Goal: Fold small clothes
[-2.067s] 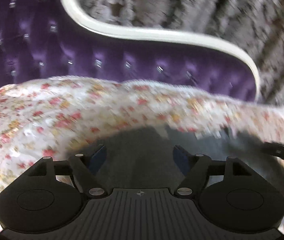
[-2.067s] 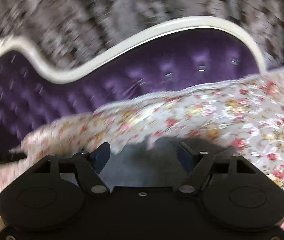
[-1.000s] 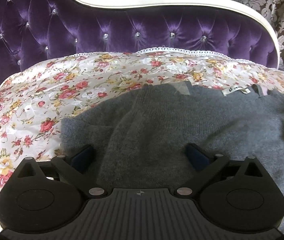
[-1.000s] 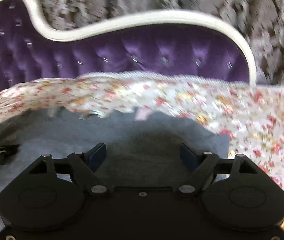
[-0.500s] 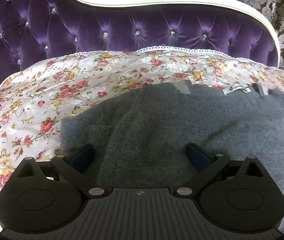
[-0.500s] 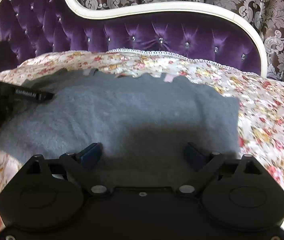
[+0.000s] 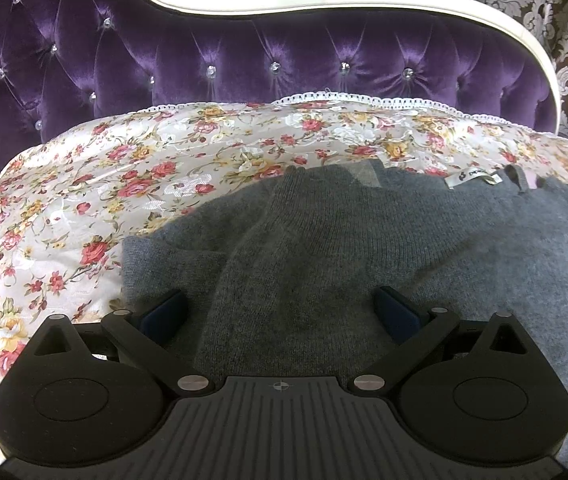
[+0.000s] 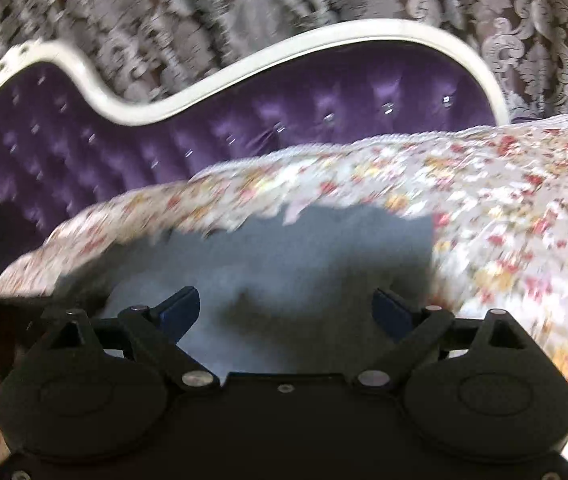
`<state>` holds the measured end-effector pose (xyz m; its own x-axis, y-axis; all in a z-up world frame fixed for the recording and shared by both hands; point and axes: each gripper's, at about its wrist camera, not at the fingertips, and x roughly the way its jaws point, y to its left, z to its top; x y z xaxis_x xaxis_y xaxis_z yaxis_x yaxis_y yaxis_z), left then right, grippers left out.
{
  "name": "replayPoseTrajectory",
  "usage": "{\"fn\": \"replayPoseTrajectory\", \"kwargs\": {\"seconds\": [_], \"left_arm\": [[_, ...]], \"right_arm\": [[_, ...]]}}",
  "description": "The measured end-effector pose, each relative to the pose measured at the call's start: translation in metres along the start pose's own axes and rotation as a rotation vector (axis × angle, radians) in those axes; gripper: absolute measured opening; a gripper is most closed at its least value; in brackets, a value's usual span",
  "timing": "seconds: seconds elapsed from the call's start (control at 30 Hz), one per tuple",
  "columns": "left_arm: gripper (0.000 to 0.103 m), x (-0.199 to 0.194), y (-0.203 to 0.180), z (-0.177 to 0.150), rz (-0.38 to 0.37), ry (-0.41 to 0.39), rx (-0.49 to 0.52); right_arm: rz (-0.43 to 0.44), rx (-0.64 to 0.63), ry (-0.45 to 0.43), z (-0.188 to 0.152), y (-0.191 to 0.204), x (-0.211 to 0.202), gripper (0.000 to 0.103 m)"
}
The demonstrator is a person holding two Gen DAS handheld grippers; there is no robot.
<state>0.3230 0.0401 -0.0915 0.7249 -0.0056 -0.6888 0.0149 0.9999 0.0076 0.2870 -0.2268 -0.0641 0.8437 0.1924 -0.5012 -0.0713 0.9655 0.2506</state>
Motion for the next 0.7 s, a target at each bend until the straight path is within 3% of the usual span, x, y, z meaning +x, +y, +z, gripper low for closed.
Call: {"fn": "replayPoseTrajectory", "kwargs": {"seconds": [0.03,0.07,0.17,0.43,0.5,0.6,0.63,0.7], "left_arm": [[0.103,0.000,0.000,0.000,0.000,-0.002,0.000],[0.103,-0.001,0.000,-0.001,0.000,-0.003,0.000],[0.103,-0.001,0.000,-0.001,0.000,-0.006,-0.001],[0.103,-0.002,0.000,-0.002,-0.001,-0.014,-0.002],[0.103,-0.002,0.000,-0.003,-0.002,-0.017,-0.002],[0.103,-0.003,0.000,-0.003,-0.001,-0.019,0.000],[0.103,-0.003,0.000,-0.003,-0.001,-0.017,-0.001],[0.103,-0.003,0.000,-0.003,-0.002,-0.015,-0.001]], "right_arm": [[0.003,0.021,0.000,0.006,-0.007,0.005,0.088],[0.011,0.040,0.004,0.011,-0.013,0.010,0.074],[0.013,0.038,0.030,0.023,-0.024,0.031,0.055],[-0.027,-0.041,0.081,0.033,-0.023,0.072,0.054],[-0.054,-0.101,0.117,0.031,-0.013,0.080,0.017],[-0.082,-0.321,0.118,0.022,0.019,0.078,0.014],[-0.120,-0.320,0.110,0.022,0.017,0.078,0.013],[-0.177,-0.190,0.106,0.029,-0.008,0.084,0.015]]}}
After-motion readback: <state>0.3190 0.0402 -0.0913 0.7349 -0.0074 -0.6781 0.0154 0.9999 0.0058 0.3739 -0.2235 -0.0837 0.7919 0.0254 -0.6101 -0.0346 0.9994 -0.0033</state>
